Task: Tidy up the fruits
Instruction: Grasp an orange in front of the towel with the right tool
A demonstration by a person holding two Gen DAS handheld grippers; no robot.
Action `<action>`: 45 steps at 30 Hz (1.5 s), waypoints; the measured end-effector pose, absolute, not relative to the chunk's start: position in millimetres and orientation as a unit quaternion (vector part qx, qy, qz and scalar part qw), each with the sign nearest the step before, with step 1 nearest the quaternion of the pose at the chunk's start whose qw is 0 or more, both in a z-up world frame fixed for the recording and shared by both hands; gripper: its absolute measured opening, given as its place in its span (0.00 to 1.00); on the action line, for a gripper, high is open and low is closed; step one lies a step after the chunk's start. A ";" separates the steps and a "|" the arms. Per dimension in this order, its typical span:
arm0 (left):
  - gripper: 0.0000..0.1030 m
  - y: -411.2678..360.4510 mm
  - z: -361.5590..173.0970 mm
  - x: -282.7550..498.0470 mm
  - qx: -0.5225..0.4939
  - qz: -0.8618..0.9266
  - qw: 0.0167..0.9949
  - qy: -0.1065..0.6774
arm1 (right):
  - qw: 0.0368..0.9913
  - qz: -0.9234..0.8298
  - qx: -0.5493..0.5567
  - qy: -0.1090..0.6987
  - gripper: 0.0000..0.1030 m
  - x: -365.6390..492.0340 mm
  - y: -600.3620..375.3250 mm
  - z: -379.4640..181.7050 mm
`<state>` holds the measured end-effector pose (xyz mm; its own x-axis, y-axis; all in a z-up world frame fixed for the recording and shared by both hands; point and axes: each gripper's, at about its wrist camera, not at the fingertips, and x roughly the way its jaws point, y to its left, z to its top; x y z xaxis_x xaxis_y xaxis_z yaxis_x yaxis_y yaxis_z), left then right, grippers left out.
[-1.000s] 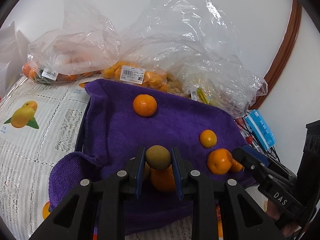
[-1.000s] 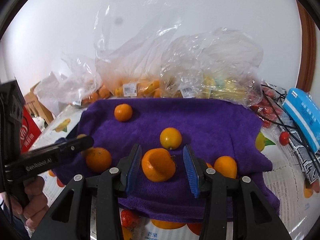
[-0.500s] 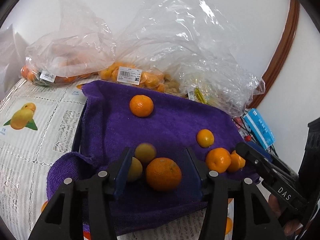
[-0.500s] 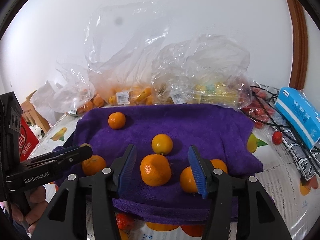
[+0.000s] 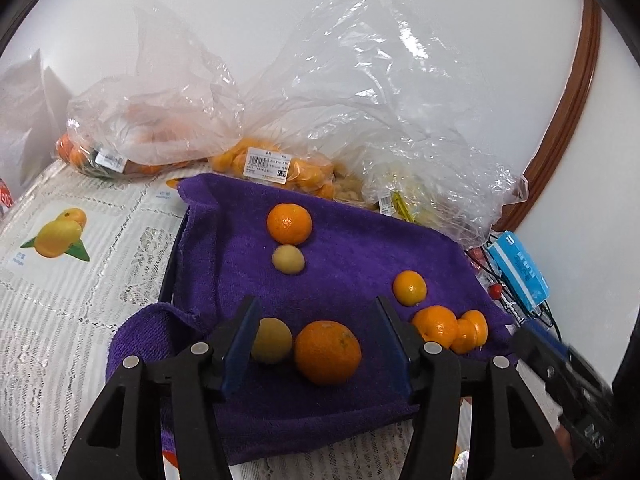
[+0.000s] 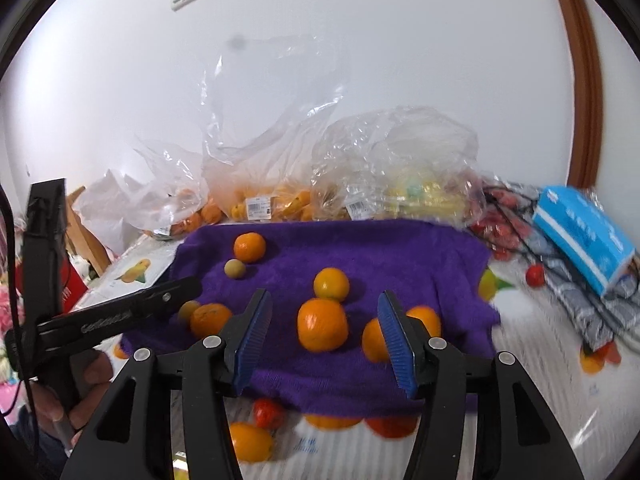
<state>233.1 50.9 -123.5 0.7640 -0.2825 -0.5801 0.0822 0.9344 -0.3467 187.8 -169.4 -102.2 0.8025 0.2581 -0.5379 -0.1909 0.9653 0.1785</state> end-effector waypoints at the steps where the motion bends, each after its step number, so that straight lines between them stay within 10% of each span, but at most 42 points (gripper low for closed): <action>1: 0.54 49.9 -121.9 230.5 -0.148 -0.096 0.929 0.326 | 0.945 0.120 0.067 0.296 0.54 182.5 -171.6 -104.2; 19: 0.54 66.0 -112.7 189.6 -0.148 -0.080 0.934 0.314 | 0.915 0.114 0.094 0.376 0.36 121.1 -164.8 -129.0; 45: 0.54 87.2 -105.7 177.9 -0.201 -0.089 0.924 0.312 | 0.886 0.117 0.091 0.439 0.37 153.8 -118.7 -159.9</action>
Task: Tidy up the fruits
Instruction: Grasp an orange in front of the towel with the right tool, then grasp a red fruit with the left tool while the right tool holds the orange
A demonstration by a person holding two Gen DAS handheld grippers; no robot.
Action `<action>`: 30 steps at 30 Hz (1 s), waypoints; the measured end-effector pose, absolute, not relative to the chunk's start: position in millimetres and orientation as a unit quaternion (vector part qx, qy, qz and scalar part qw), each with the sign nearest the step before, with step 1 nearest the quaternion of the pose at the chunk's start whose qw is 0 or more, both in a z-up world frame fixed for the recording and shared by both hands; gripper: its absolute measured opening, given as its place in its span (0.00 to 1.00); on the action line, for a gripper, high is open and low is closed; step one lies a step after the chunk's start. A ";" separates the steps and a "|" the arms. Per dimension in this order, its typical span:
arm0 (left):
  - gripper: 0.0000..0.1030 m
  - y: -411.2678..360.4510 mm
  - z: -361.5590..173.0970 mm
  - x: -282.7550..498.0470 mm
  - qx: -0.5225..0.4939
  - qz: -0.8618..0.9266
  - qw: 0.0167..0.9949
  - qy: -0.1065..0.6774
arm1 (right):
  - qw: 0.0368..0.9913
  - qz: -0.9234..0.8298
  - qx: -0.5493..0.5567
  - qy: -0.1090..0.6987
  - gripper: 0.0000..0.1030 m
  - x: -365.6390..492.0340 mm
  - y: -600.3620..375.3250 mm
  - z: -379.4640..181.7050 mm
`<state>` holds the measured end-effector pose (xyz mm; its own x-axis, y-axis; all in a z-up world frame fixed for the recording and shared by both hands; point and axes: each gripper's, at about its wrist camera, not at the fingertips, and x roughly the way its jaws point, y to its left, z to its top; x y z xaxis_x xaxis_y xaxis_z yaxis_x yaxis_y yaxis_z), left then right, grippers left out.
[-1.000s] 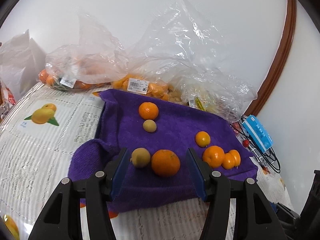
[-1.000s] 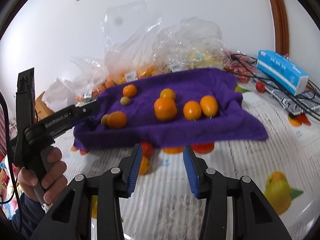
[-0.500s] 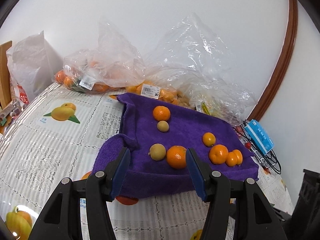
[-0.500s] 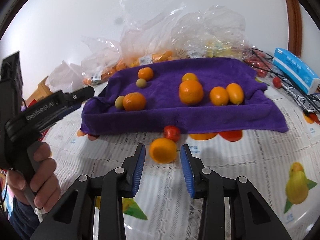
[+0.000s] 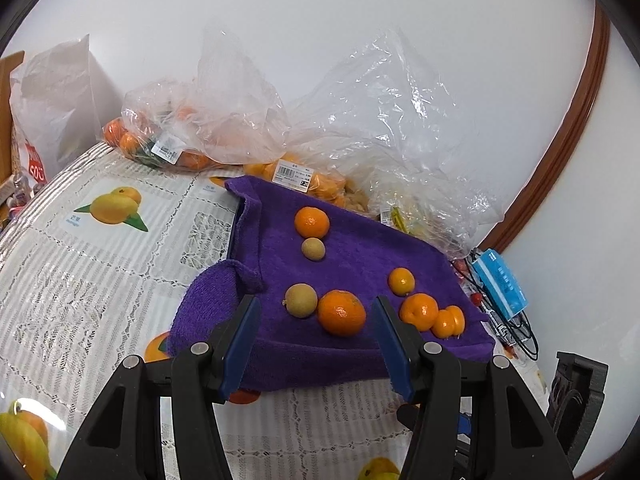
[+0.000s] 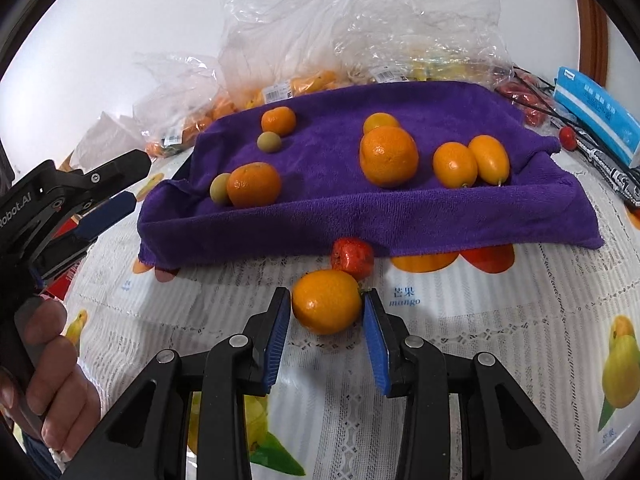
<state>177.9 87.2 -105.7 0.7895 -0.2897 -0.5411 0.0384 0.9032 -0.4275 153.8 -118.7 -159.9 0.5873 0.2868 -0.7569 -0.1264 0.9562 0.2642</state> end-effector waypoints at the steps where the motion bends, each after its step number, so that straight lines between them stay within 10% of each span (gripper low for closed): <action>1: 0.54 87.2 -105.8 178.0 -0.201 -0.089 0.924 0.312 | 0.886 0.117 0.093 0.439 0.37 154.3 -119.0 -159.8; 30: 0.53 -0.4 -111.7 153.7 -0.017 -0.167 0.931 0.323 | 0.908 0.051 0.072 0.409 0.34 129.2 -222.4 -147.2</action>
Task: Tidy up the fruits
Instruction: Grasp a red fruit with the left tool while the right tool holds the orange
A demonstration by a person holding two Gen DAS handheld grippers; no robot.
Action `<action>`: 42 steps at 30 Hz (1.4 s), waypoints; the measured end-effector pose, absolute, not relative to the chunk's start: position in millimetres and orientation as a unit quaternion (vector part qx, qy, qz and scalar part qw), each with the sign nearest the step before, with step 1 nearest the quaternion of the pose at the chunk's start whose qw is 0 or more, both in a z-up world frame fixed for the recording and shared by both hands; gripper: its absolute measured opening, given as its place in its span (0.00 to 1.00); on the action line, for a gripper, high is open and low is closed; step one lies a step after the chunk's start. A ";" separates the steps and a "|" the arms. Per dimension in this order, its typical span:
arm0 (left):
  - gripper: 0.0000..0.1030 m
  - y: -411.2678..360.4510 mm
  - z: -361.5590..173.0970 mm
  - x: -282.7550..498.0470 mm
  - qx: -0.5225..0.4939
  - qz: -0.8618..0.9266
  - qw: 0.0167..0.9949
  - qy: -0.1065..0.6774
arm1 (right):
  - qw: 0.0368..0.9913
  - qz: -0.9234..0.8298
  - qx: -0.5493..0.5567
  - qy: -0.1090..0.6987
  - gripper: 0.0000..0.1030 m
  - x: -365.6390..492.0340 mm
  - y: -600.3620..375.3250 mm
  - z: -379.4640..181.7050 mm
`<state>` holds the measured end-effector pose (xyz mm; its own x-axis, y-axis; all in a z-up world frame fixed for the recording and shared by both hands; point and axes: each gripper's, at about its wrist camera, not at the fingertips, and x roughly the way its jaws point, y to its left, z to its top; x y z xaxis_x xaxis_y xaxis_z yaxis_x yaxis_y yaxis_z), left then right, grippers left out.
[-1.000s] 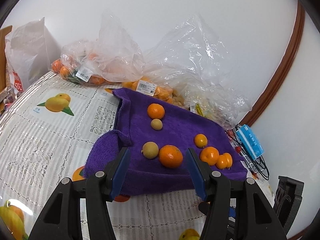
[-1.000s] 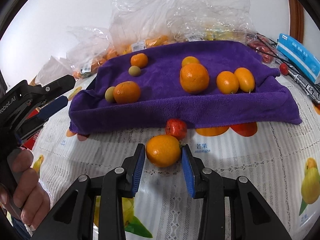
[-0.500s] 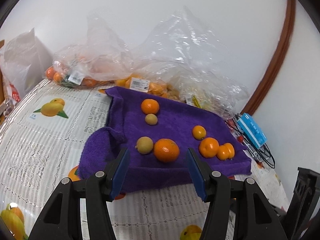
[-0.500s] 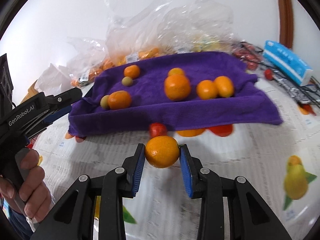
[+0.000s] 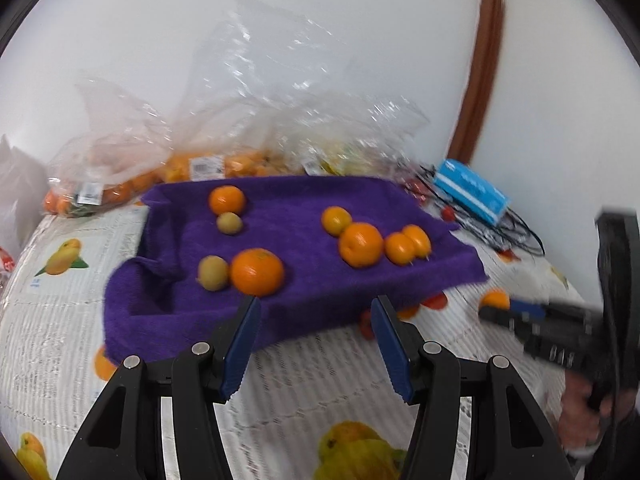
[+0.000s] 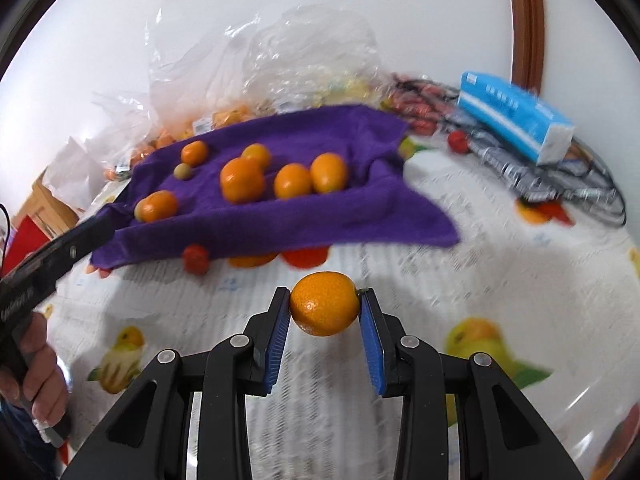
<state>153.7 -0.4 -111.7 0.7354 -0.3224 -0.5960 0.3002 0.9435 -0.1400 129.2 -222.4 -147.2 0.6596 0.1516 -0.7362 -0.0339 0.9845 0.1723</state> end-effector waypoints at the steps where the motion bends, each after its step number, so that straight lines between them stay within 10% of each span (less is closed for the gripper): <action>1: 0.53 -2.8 -113.1 153.9 -0.015 -0.171 0.929 0.328 | 0.911 0.052 0.069 0.404 0.34 131.7 -225.4 -144.3; 34: 0.40 -80.3 -150.8 191.0 0.011 -0.146 0.888 0.437 | 0.906 0.024 0.125 0.404 0.34 138.1 -264.5 -153.8; 42: 0.23 -74.1 -151.6 194.2 -0.013 -0.140 0.888 0.437 | 0.905 0.025 0.117 0.407 0.34 139.0 -261.3 -154.9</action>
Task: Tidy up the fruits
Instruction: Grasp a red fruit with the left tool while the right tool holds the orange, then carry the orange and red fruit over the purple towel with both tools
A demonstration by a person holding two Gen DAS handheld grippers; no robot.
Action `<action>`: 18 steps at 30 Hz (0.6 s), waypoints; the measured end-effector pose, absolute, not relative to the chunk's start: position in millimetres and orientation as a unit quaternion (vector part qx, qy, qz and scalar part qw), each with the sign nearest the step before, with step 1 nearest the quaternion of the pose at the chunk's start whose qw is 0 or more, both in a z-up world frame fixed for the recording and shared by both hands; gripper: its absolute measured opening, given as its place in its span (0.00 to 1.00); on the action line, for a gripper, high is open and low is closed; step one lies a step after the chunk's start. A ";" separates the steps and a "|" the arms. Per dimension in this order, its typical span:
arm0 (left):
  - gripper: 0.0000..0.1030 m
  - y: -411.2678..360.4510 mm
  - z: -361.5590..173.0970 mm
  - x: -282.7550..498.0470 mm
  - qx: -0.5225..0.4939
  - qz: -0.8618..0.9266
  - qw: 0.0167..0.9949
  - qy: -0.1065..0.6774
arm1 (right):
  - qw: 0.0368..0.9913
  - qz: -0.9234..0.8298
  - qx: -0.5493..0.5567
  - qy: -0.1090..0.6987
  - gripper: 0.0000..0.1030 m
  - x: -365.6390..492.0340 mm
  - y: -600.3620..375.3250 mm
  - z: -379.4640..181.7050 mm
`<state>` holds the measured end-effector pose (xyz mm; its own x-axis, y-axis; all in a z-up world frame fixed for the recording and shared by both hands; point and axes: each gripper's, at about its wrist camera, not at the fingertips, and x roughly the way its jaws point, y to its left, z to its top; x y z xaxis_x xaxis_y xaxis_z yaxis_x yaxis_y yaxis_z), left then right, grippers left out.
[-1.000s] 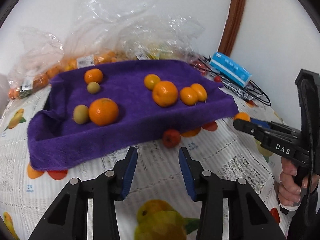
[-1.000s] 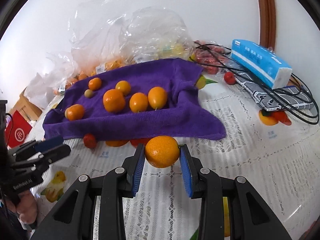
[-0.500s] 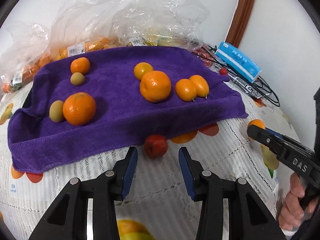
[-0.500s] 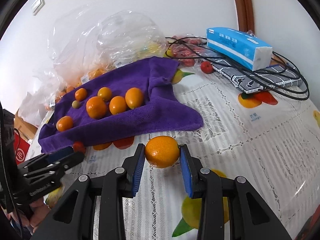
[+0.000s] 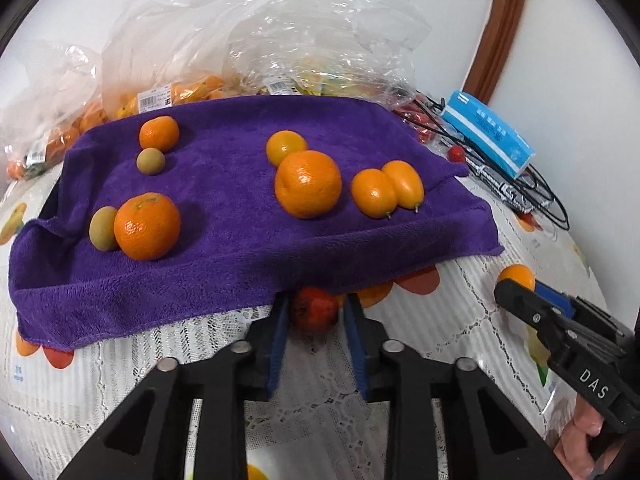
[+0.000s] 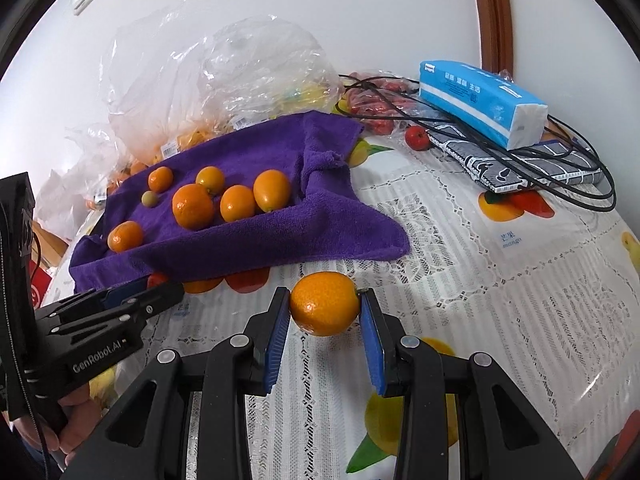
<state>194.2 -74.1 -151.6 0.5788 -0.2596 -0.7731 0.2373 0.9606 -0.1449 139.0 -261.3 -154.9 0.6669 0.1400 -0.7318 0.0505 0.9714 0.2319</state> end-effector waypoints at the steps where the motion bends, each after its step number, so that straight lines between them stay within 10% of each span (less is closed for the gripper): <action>1: 0.23 -73.1 -151.8 194.5 -0.017 -0.141 0.888 0.437 | 0.906 0.025 0.117 0.407 0.34 139.0 -261.2 -154.6; 18: 0.23 -66.5 -148.5 191.7 -0.036 -0.153 0.890 0.428 | 0.903 0.034 0.124 0.409 0.34 141.8 -261.7 -156.8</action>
<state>191.7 -66.5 -148.5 0.5863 -0.3026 -0.7514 0.2406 0.9508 -0.1952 141.8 -261.7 -156.8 0.6627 0.1630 -0.7310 0.0406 0.9668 0.2523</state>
